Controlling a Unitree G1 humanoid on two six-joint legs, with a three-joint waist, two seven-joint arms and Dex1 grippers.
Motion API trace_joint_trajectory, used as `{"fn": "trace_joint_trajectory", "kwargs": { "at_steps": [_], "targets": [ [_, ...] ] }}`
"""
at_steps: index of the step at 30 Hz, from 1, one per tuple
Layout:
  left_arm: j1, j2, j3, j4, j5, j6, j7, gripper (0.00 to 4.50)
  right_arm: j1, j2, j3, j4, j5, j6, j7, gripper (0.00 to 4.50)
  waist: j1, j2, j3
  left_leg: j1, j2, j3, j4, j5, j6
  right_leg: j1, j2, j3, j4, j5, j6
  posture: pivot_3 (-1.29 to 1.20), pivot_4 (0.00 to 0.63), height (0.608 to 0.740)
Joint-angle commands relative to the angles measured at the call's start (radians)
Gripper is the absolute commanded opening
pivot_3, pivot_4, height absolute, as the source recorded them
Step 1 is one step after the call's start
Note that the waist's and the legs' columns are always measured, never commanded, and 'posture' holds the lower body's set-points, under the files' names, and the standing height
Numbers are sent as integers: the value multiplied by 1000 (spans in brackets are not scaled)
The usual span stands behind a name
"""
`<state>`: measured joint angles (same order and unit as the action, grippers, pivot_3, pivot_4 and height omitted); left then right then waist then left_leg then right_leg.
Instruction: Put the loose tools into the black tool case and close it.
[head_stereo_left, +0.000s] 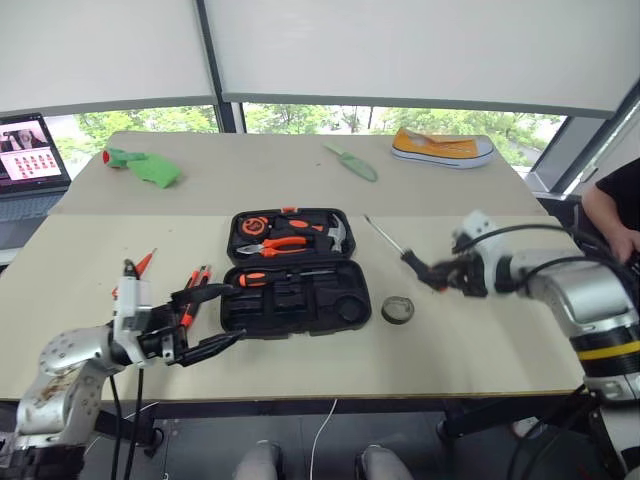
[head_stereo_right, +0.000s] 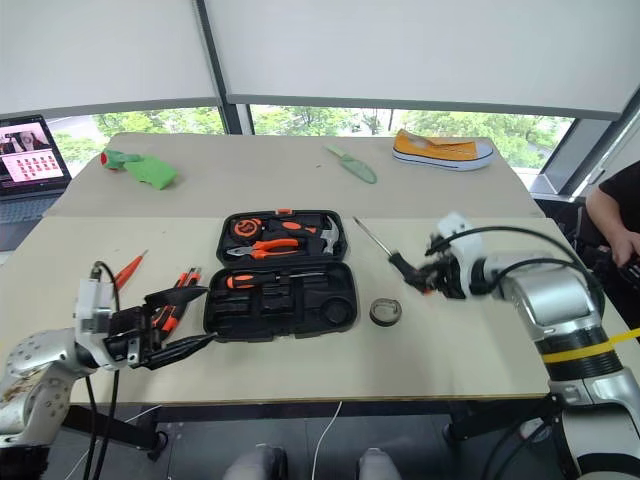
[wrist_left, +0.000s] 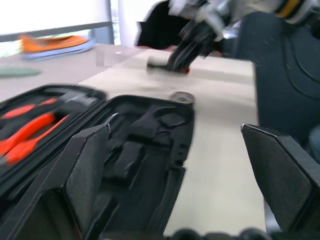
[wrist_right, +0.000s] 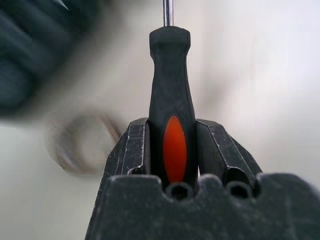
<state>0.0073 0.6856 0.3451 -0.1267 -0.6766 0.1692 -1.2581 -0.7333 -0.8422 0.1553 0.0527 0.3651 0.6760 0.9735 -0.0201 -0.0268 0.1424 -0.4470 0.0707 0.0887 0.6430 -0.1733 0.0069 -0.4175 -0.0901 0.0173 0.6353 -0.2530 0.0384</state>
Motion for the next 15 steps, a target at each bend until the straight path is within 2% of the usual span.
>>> {"fn": "trace_joint_trajectory", "kwargs": {
  "at_steps": [1, 6, 10, 15],
  "targets": [
    [62, 11, 97, -13, 6, -40, 37, 4500, -127, 79, 123, 22, -94, -277, 181, 1007, -11, 0, 0, 1, 0, 0, 0, 0, 0, -1, 0, 0, 3, 0, -1, 0, 150, 740],
    [113, -19, 131, 3, 41, -102, 85, 4500, -298, 216, 351, 230, -301, -368, 301, 1007, -10, -1, 0, 2, 1, 1, 0, 2, -3, -2, 0, -1, 11, -2, -4, 0, 150, 740],
    [130, -41, 107, -31, 54, -120, 104, 4500, -366, 309, 414, 382, -398, -448, 300, 1007, 6, -2, 1, 0, 0, 3, 1, 4, -6, -5, -2, -1, 11, -2, -4, 0, 150, 740],
    [134, -58, 84, -53, 61, -122, 131, 4500, -395, 393, 425, 477, -472, -458, 265, 1007, 6, -2, 1, 1, 1, 3, 0, 4, -6, -4, -2, -2, 12, -2, -4, 0, 150, 740]
  ]
}}
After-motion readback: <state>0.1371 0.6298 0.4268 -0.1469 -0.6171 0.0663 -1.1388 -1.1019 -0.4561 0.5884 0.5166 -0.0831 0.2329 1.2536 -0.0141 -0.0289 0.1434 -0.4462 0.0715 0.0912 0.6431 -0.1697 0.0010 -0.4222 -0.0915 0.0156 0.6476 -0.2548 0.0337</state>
